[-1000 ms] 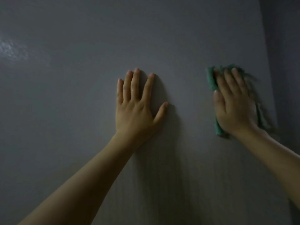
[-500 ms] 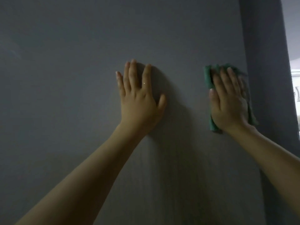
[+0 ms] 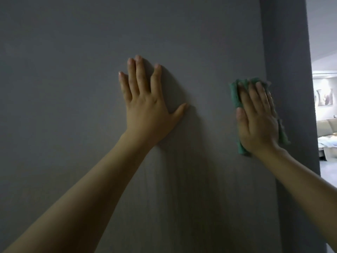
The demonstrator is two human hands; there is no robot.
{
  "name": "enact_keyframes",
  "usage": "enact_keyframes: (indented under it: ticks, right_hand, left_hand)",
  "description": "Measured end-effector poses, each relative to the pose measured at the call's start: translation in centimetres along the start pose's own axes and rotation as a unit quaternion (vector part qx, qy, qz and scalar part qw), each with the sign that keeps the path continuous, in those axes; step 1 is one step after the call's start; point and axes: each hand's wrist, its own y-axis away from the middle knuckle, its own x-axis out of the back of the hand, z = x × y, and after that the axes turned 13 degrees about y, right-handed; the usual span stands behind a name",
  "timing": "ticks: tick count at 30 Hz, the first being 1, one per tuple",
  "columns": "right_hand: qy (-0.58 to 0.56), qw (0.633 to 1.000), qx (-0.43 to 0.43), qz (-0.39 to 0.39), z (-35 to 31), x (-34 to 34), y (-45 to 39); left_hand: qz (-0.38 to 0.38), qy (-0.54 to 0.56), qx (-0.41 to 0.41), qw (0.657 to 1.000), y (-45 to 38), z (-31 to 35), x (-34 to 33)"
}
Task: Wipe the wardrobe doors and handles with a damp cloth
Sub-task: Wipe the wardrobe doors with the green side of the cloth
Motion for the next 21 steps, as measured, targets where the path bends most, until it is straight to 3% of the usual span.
enact_keyframes:
  ticks: [3, 8, 10, 16, 21]
  right_hand:
    - [0.012, 1.0, -0.002, 0.015, -2.3, 0.1, 3.1]
    - [-0.011, 0.982, 0.187, -0.028, -2.4, 1.0, 8.4]
    - [-0.01, 0.984, 0.176, -0.019, -1.3, 0.8, 6.8]
    - [-0.001, 1.0, 0.009, 0.005, -2.6, 0.4, 5.3]
    - [-0.013, 0.99, 0.137, -0.032, -4.0, 1.0, 9.5]
  left_hand:
    - [-0.004, 0.003, 0.003, 1.0, 0.0, 0.1, 0.0]
    - [0.0, 0.004, 0.0, 1.0, 0.1, 0.1, 0.0]
    - [0.004, 0.004, -0.004, 1.0, 0.1, 0.1, -0.1]
    - [0.003, 0.0, 0.0, 1.0, 0.2, 0.1, -0.2]
    - [0.003, 0.01, 0.003, 1.0, 0.3, 0.0, -0.1]
